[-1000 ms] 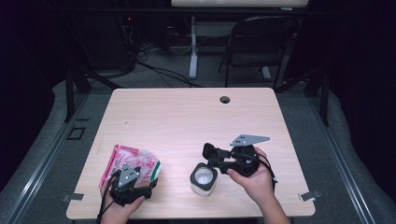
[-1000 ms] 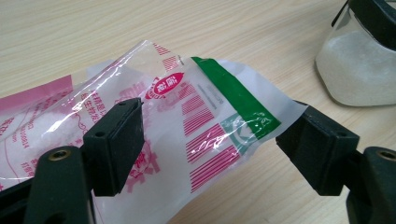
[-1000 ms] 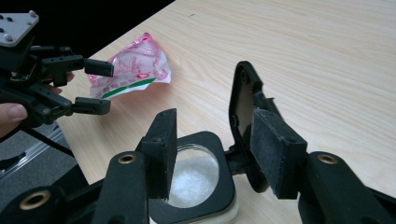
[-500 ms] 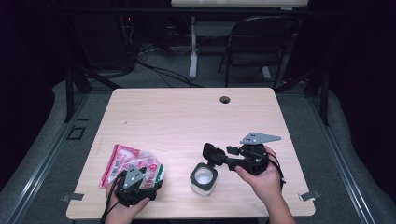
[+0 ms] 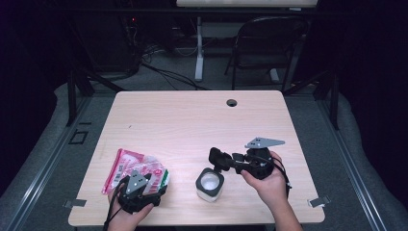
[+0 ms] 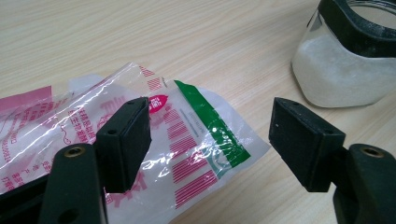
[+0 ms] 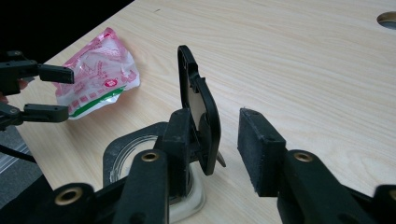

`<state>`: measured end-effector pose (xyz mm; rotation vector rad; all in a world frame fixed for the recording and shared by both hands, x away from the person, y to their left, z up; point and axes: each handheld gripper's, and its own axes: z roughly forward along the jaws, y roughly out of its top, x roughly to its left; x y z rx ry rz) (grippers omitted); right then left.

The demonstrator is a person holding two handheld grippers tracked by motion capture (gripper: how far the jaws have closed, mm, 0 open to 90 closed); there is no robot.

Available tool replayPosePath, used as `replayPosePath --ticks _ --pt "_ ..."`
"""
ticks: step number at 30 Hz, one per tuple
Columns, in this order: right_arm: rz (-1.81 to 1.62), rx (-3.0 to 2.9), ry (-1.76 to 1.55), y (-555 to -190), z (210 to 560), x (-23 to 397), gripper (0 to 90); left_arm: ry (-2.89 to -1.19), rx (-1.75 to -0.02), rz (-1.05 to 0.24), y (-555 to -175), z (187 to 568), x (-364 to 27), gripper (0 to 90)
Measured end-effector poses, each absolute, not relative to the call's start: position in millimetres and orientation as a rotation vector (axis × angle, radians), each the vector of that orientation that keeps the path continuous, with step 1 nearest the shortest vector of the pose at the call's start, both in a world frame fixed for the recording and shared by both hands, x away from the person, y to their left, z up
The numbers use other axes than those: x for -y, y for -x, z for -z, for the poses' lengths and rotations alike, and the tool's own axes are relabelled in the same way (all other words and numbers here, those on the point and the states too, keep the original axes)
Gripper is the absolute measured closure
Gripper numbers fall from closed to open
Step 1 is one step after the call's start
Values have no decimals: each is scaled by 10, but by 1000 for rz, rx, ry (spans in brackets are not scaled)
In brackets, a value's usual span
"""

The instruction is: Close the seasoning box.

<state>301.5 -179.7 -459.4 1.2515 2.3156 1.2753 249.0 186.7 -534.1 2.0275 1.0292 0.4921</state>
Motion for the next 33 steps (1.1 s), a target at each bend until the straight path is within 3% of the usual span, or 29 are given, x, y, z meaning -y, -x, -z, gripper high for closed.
replayPosePath --ticks 15,33 --pt "-1252 -2339 -1235 -3051 4629 1772 833 -1998 -1042 -520 -2457 5305 -1929 338" --pt "-1219 -2330 -1179 -3006 4605 1712 824 -1989 -1038 -534 -2464 5278 -1963 365"
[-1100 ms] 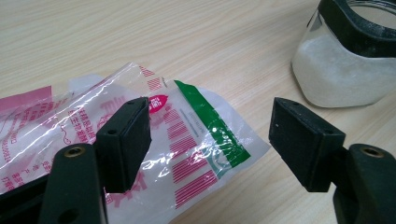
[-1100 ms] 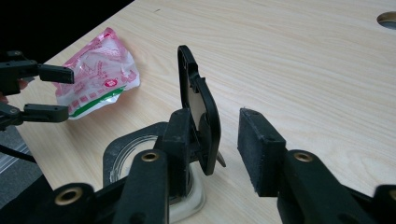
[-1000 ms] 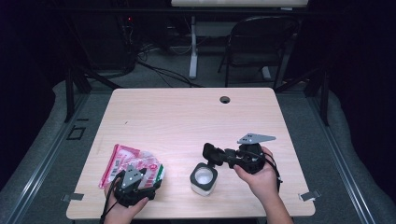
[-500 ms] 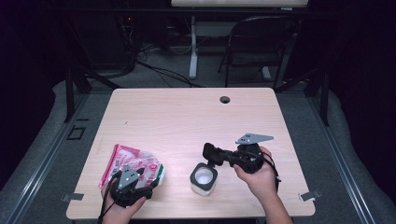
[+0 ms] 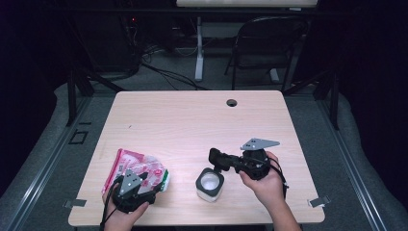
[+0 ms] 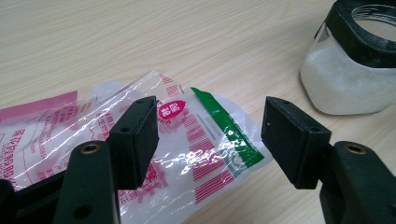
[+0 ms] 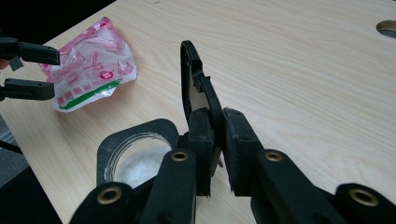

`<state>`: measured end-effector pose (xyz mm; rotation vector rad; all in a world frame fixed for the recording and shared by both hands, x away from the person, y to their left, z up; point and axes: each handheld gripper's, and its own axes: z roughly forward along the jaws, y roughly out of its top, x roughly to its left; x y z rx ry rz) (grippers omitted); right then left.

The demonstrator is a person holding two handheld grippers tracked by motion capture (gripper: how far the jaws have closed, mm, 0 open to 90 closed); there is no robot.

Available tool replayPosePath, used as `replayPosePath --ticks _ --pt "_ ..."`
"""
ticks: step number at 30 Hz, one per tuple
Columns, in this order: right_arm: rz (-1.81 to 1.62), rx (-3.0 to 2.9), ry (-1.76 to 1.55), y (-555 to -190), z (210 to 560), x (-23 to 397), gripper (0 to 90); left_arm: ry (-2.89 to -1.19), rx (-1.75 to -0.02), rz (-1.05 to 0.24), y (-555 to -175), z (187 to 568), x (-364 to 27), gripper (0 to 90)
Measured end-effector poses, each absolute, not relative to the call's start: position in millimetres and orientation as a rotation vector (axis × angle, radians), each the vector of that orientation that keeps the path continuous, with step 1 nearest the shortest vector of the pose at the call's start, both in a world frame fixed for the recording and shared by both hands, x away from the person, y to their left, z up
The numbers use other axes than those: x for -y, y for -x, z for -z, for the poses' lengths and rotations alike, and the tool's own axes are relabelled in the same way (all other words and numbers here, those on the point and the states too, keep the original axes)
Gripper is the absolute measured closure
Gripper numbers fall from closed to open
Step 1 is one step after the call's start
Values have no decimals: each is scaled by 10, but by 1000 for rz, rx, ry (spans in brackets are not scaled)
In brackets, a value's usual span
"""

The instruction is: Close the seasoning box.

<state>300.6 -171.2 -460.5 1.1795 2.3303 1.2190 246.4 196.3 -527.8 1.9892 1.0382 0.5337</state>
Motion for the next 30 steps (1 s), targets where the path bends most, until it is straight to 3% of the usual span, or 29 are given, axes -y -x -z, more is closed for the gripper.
replayPosePath --ticks 30 --pt "-1206 -2364 -1113 -2926 4540 1620 795 -1986 -1033 -551 -2458 5255 -1975 363"
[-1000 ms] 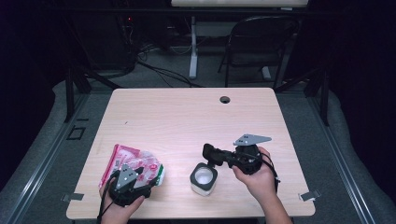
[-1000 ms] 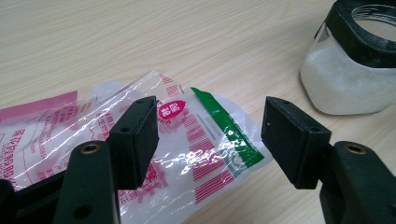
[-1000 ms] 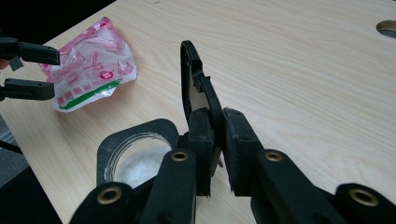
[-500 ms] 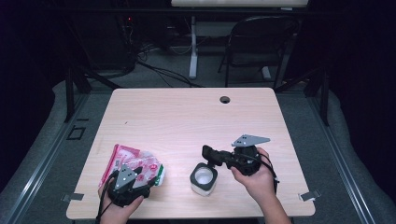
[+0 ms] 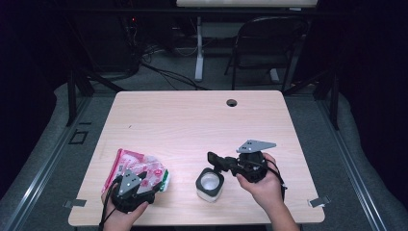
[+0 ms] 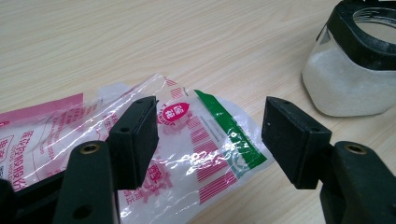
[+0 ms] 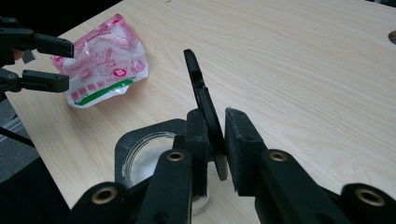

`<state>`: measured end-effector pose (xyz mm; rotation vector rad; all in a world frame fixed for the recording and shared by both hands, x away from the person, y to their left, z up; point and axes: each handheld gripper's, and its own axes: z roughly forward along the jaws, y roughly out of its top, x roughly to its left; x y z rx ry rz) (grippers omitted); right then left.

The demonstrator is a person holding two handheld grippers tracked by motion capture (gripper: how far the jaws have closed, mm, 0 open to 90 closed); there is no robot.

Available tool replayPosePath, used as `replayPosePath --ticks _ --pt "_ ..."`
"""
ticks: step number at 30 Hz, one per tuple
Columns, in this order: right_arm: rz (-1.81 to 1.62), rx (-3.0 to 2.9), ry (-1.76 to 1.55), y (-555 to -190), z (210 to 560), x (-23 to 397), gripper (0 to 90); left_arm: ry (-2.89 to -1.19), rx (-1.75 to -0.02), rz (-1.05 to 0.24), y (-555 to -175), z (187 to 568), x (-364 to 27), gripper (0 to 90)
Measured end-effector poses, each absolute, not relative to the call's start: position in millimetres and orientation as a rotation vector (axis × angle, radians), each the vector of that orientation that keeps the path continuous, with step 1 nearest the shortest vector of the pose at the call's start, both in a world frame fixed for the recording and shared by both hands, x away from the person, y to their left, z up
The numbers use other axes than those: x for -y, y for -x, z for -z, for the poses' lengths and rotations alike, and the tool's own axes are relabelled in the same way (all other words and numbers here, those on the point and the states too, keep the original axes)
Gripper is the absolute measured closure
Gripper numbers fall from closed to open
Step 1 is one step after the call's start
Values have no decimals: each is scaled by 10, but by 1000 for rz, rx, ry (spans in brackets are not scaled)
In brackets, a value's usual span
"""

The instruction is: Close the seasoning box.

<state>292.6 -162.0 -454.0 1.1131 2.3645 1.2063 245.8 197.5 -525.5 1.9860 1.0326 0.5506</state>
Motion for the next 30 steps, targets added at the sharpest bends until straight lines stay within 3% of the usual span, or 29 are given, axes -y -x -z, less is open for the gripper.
replayPosePath --ticks 30 --pt "-1154 -2435 -1023 -2807 4601 1395 688 -1983 -1016 -544 -2488 5237 -1949 363"
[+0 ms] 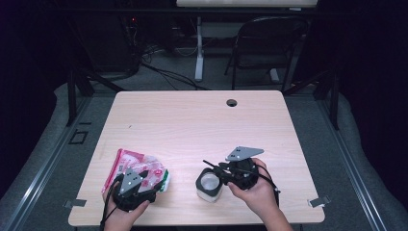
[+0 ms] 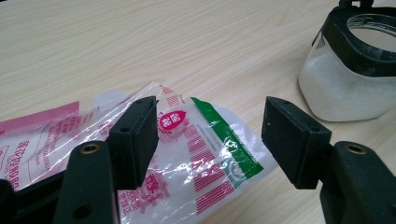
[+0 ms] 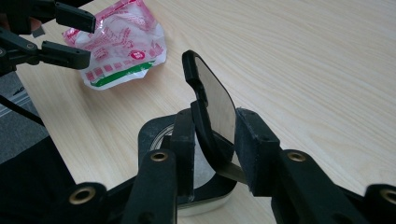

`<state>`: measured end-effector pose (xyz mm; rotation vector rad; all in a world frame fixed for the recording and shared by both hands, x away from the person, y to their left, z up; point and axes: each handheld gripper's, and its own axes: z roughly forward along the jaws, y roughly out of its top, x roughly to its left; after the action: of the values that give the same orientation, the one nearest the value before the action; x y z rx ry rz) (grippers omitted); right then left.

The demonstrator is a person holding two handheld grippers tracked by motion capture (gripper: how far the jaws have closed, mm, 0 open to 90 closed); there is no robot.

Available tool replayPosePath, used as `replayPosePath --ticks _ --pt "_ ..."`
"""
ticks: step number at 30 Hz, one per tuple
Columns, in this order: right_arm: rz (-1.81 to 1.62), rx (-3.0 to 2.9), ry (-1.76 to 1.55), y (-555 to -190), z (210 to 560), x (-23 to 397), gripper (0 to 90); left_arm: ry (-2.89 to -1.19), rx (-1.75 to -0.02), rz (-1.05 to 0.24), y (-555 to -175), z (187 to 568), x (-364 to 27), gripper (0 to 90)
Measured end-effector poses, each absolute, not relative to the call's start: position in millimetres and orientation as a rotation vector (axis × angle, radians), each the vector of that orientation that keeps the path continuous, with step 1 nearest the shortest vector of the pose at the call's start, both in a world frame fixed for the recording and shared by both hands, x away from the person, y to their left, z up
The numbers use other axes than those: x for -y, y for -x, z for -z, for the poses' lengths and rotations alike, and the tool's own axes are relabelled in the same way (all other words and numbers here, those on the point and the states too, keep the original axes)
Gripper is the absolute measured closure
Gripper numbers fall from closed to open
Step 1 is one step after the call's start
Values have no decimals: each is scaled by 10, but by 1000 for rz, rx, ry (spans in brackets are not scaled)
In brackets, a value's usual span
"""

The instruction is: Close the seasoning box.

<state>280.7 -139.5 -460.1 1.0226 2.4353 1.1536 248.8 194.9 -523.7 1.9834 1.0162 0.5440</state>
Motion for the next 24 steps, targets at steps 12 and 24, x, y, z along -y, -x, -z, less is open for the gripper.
replayPosePath --ticks 12,24 --pt "-1123 -2440 -1003 -2786 4621 1324 665 -1984 -1018 -545 -2488 5237 -1951 363" --pt "-1033 -2450 -954 -2749 4615 1238 662 -1985 -1012 -548 -2487 5231 -1948 364"
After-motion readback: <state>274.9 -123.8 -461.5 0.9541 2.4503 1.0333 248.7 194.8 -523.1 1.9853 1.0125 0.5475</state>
